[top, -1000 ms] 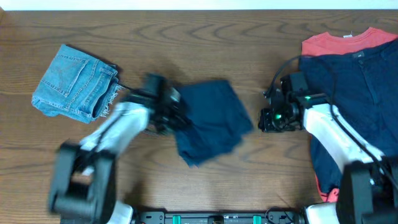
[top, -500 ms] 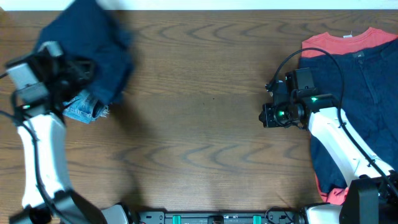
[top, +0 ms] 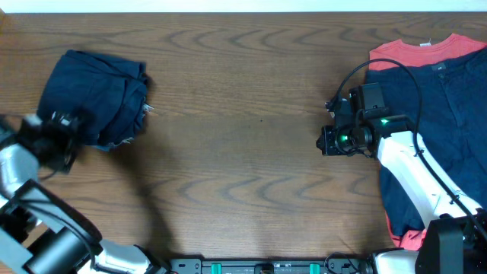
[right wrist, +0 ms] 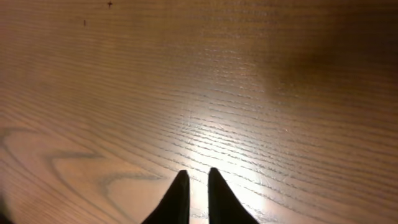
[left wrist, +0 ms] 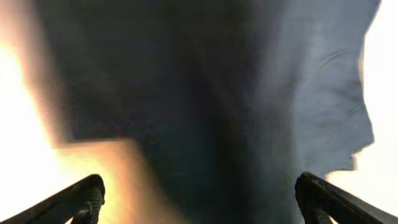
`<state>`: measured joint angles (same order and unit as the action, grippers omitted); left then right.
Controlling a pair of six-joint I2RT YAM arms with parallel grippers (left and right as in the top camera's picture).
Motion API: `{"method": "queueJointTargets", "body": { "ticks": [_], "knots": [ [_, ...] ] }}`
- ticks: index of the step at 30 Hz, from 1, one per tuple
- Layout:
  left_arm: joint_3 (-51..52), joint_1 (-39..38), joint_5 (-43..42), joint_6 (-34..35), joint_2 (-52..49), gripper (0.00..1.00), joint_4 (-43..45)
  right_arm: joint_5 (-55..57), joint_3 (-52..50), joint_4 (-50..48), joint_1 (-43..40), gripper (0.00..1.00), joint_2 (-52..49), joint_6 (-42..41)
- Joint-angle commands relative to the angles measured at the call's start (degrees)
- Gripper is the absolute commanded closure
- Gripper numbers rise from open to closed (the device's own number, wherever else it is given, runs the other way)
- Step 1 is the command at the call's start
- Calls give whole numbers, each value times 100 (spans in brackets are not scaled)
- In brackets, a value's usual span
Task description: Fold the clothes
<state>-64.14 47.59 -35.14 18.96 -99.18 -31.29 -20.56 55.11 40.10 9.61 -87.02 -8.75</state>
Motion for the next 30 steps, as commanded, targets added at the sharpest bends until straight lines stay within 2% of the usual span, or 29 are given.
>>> {"method": "queueJointTargets", "body": {
  "ticks": [1,6,9,12,15,17,21,24,26,30],
  "knots": [
    [-157,529,177,-715,385,2,-485,-111,52,2,22,88,7,-59],
    [-317,796,-273,-1029,1119,2,-979,-98,127,-2,20,87,136,-37],
    [-538,518,-367,-1366,1718,2,-1161,-42,341,76,15,85,387,-39],
    [-837,-76,-365,-1687,2286,2,-1196,273,695,295,9,83,737,-76],
    [-1290,-1062,-245,-1954,2791,2,-1207,988,1342,824,-37,78,1150,-420],
    [-1648,-1818,122,-2074,2968,2,-1329,1305,1792,1185,-144,71,1346,-656],
    [-2277,-3480,898,-2461,3027,2,-1880,1585,2549,1705,-667,46,1558,-693],
    [-2352,-4664,1561,-2579,3012,2,-2234,1779,2776,1845,-1338,27,1561,-719],
    [-2347,-5307,1987,-2581,2924,2,-2465,1773,2763,1843,-1867,20,1508,-846],
    [-2347,-6177,2603,-2581,2658,2,-2778,1471,2761,1902,-2745,19,1182,-850]
  ]
}}
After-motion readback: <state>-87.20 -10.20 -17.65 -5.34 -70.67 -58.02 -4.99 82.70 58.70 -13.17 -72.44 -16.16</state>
